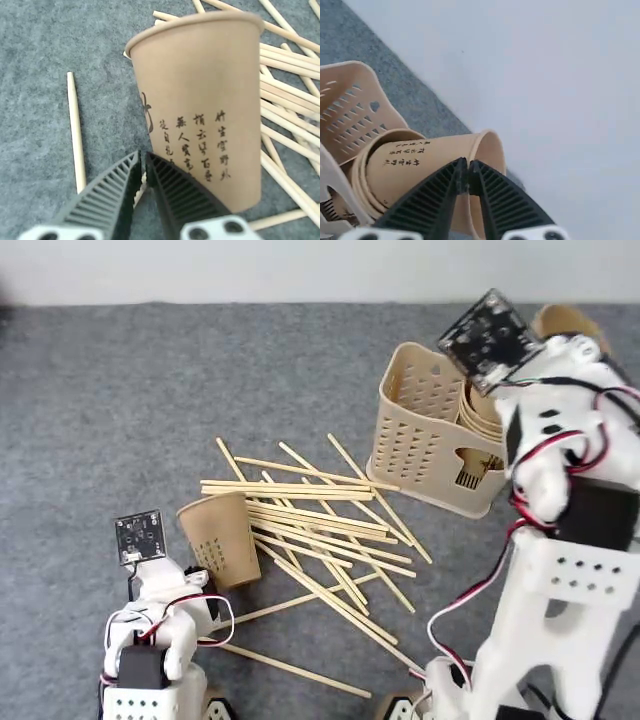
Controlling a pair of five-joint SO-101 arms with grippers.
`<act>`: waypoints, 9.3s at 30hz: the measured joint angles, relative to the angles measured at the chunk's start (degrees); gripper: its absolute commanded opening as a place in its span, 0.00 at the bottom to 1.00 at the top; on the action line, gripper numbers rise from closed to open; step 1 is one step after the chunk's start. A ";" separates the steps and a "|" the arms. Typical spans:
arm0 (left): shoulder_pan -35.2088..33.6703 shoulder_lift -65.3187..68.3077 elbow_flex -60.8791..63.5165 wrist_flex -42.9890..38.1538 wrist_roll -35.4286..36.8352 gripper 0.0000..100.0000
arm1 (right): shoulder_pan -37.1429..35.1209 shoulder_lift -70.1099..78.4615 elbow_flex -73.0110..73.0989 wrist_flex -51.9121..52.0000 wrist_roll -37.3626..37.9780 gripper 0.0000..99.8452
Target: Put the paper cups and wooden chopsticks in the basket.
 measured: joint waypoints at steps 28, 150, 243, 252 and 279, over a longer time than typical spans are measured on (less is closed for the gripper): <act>0.00 0.00 0.00 0.00 0.00 0.01 | -28.66 -2.20 1.14 29.89 -36.31 0.16; 0.00 0.00 0.00 0.00 0.00 0.01 | -50.73 27.08 9.05 35.87 -46.42 0.01; 0.00 0.00 0.00 0.00 0.00 0.01 | -29.63 1.32 -14.07 33.93 -29.71 0.01; 0.00 0.00 0.00 0.00 0.00 0.01 | -8.97 1.32 -15.21 16.53 -21.54 0.01; 0.00 0.00 0.00 0.00 0.00 0.01 | 4.84 8.09 -15.21 14.51 -2.64 0.01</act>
